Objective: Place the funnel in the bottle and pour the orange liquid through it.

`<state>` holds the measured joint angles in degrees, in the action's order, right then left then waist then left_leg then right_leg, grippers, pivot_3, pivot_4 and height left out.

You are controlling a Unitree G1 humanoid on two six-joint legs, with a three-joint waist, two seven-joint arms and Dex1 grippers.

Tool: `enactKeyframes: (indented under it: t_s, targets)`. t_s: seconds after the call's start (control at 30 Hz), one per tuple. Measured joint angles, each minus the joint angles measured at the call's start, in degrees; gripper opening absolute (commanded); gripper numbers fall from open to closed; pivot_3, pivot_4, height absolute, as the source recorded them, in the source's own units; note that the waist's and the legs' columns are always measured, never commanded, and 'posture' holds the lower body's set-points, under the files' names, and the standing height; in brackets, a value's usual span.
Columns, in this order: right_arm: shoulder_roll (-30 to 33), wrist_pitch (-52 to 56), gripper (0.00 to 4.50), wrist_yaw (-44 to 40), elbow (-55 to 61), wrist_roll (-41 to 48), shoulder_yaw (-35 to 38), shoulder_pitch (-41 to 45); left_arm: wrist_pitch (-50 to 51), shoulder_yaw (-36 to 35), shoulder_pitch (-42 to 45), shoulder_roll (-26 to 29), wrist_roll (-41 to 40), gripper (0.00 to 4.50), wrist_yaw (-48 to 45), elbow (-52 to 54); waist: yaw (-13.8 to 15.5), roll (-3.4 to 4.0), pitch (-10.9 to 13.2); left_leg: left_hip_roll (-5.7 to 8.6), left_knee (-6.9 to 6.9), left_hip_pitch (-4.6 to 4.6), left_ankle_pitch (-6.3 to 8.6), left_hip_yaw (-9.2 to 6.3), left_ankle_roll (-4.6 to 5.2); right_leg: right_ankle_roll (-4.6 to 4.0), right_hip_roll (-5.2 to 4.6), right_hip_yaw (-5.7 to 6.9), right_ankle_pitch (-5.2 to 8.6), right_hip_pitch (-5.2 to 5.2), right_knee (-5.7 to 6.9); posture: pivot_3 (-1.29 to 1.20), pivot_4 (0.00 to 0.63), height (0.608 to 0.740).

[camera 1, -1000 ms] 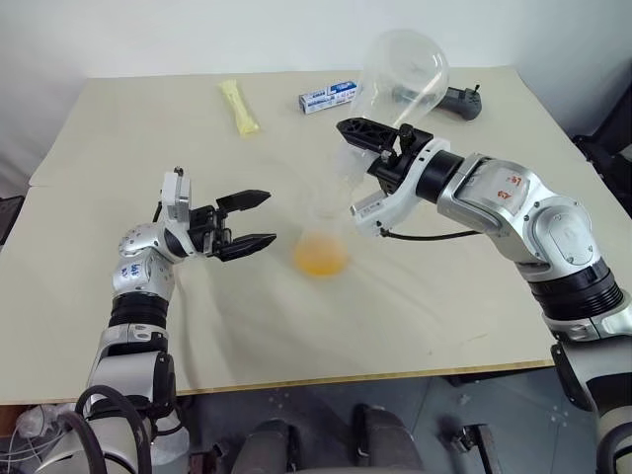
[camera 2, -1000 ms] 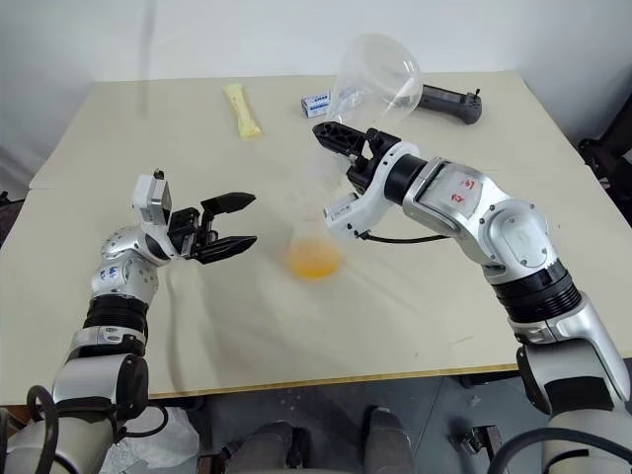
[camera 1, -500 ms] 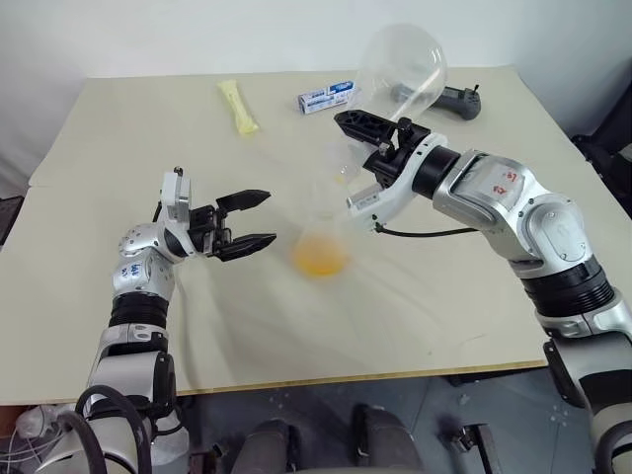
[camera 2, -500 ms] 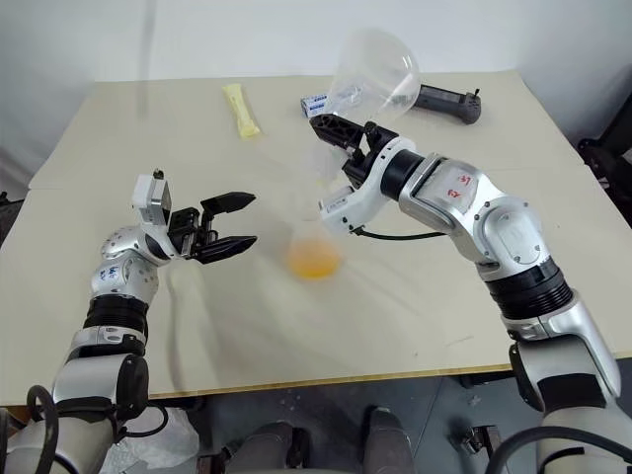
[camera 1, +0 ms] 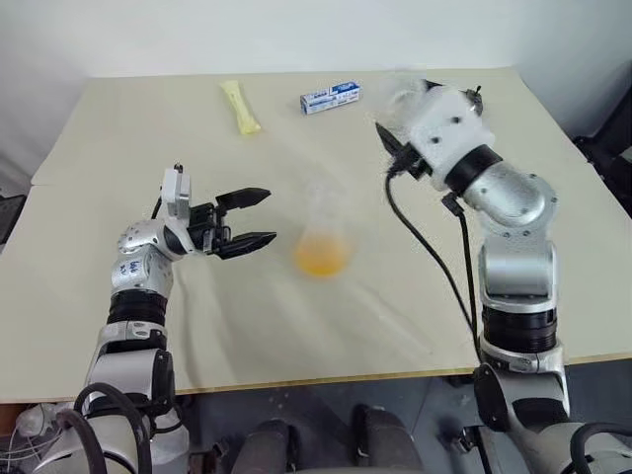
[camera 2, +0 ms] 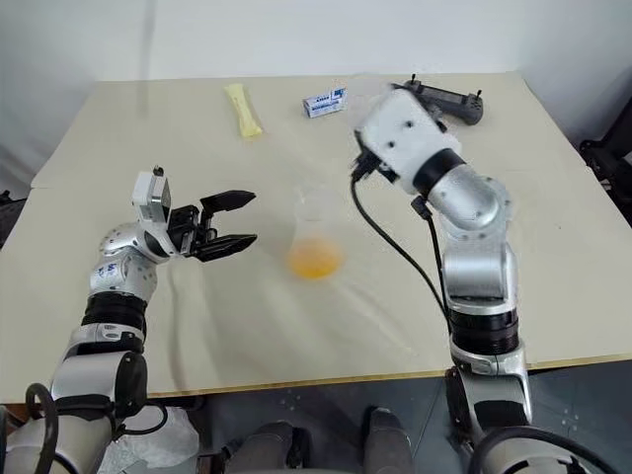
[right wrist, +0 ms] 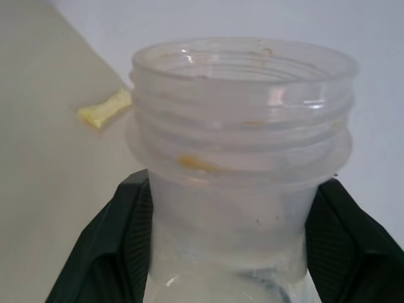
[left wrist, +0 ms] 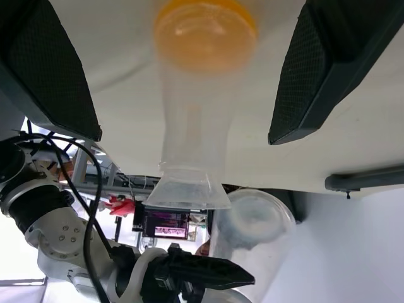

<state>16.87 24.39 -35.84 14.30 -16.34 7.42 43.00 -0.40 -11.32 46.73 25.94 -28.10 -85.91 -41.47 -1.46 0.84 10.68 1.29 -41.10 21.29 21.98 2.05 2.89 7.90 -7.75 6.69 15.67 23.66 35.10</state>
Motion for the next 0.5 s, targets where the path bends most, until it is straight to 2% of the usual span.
enactKeyframes:
  t_s: [0.27, 0.4, 0.5]
  targets:
    - [-1.79, 9.36, 2.74, 3.82, -1.58, 19.25, 15.57, -2.13, 0.32, 0.8, 1.35, 0.35, 1.65, 4.5, 1.57, -1.36, -0.22, 0.0, 0.0, -0.04, 0.08, -0.09, -0.01, 0.08, -0.01, 0.0, 0.04, -0.01, 0.0, 0.02, 0.0, 0.0, 0.15, 0.74]
    - [-1.15, 8.98, 2.74, 4.39, -5.09, 26.15, 18.86, -5.82, 0.58, 1.29, 1.4, 0.89, 2.52, 4.5, 1.75, -1.42, -0.11, 0.0, 0.0, 0.0, 0.08, -0.1, -0.01, 0.09, -0.01, 0.0, 0.02, -0.03, 0.0, 0.0, 0.0, 0.0, 0.15, 0.74]
    - [0.05, 7.78, 2.74, 4.49, -8.91, 27.86, 19.47, -8.56, 1.22, 1.29, 1.4, 1.52, 2.7, 4.5, 1.97, -1.31, -0.11, 0.02, 0.01, 0.02, 0.08, -0.1, -0.01, 0.14, -0.01, 0.0, -0.01, -0.07, 0.0, 0.01, 0.0, 0.0, 0.15, 0.74]
